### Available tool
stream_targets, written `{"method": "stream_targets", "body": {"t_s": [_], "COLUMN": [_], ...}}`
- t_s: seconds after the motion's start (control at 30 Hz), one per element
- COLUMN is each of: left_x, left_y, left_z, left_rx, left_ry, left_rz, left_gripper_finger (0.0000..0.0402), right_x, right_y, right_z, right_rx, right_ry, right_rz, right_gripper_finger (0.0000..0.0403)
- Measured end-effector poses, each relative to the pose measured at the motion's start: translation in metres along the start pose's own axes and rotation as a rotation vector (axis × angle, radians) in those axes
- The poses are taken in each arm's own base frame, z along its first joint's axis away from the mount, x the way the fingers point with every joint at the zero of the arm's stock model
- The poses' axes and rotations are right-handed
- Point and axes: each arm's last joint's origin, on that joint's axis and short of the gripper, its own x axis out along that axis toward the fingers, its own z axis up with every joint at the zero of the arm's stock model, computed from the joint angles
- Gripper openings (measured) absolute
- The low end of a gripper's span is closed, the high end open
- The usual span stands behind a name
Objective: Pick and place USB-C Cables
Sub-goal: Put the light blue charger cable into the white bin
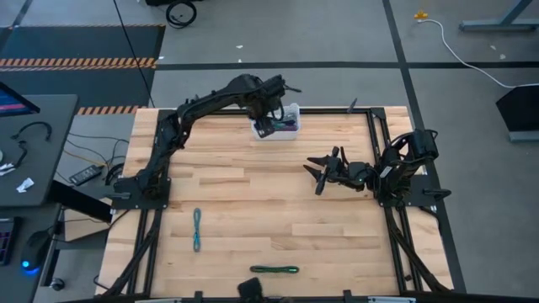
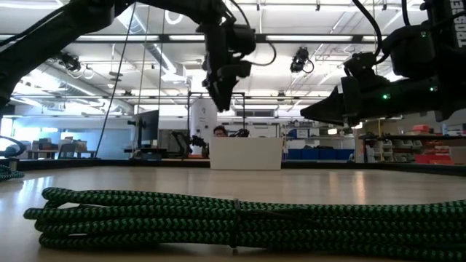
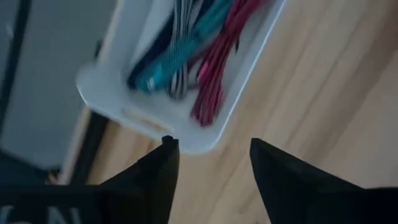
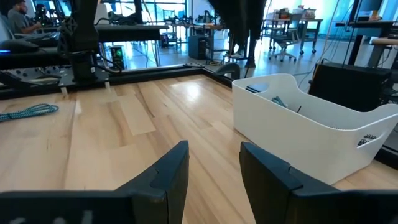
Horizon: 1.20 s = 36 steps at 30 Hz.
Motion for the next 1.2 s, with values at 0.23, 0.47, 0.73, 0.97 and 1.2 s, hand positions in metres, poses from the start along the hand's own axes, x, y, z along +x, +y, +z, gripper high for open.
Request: {"method": "stream_targets", "body": {"t_s": [0.23,0.47,0.73,0.97,1.2], "left_x": [0.023,0.002,-0.015,0.005,0.033], "left_y": [-0.034,-0.076,-0.110,-0.138,-0.168], "left_z": [-0.042,-0.126,-0.226,-0.287,-0.309], "left_rx": [-0.135,-0.347,-0.780,-0.942,-1.048], "left_ry": [0.124,0.114,0.218,0.401,0.436], "left_rz": [0.232,0.278,0.139,0.090,-0.073], "left_gripper_finger": [0.0163,0.0143,0.0144,0.0195,0.0290], "right_x": [0.000,0.000,0.000,0.000,0.000], "right_y": [0.000,0.000,0.000,0.000,0.000], "right_z": [0.000,0.000,0.000,0.000,0.000], "right_rx": [-0.020,-0.062,-0.083,-0.089,-0.088], "right_ry": [0.004,0.004,0.002,0.000,0.000], "right_rz": [0.000,0.000,0.004,0.007,0.008], "right_gripper_finger": [0.0148,0.0148,0.0148,0.0148,0.0148]}}
